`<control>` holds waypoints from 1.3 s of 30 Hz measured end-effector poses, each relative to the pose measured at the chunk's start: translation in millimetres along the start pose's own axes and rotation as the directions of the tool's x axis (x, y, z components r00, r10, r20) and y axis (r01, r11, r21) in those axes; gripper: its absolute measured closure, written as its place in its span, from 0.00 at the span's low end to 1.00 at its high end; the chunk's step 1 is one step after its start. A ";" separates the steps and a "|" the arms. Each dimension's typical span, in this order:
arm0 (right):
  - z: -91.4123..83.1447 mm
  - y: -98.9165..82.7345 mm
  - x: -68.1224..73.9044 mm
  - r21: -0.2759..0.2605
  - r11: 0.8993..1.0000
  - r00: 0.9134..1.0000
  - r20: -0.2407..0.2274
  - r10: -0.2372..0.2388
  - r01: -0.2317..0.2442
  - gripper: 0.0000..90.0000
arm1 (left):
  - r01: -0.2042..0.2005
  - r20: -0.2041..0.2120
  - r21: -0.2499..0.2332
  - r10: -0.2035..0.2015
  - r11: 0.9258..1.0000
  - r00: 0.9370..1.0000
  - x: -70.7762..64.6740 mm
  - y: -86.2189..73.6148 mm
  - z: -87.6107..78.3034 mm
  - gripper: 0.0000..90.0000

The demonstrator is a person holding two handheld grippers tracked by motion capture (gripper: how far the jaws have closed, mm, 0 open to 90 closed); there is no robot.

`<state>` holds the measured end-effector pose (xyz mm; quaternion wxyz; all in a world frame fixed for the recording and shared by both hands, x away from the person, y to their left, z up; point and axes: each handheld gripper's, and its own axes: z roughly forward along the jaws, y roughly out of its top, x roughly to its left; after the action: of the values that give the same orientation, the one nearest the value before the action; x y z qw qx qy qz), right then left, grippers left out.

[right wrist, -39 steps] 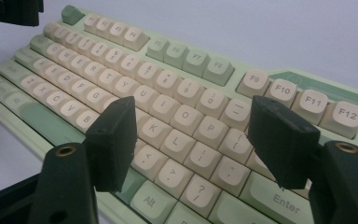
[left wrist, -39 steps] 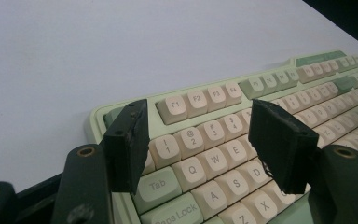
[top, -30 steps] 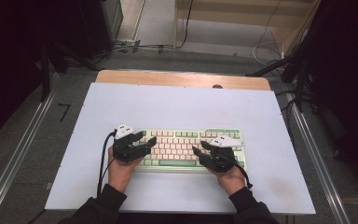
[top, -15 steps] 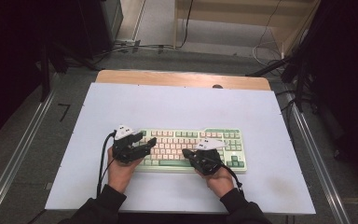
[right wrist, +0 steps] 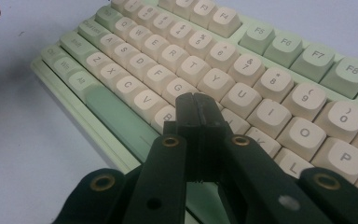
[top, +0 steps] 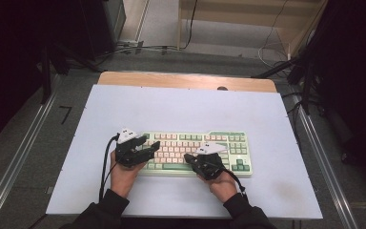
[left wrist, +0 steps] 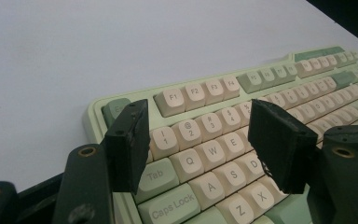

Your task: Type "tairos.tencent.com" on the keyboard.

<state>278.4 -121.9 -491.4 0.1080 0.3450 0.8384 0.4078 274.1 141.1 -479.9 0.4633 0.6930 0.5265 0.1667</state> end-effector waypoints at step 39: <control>-25.0 5.9 -20.7 -0.077 0.993 0.995 0.045 0.091 -0.087 0.30 | -0.048 0.018 0.017 0.048 0.999 0.999 -10.3 -1.5 2.0 0.44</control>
<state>285.0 -148.4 -473.0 0.1229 0.3874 0.8034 0.4351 270.6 131.1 -479.5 0.4577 0.7110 0.5070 0.1669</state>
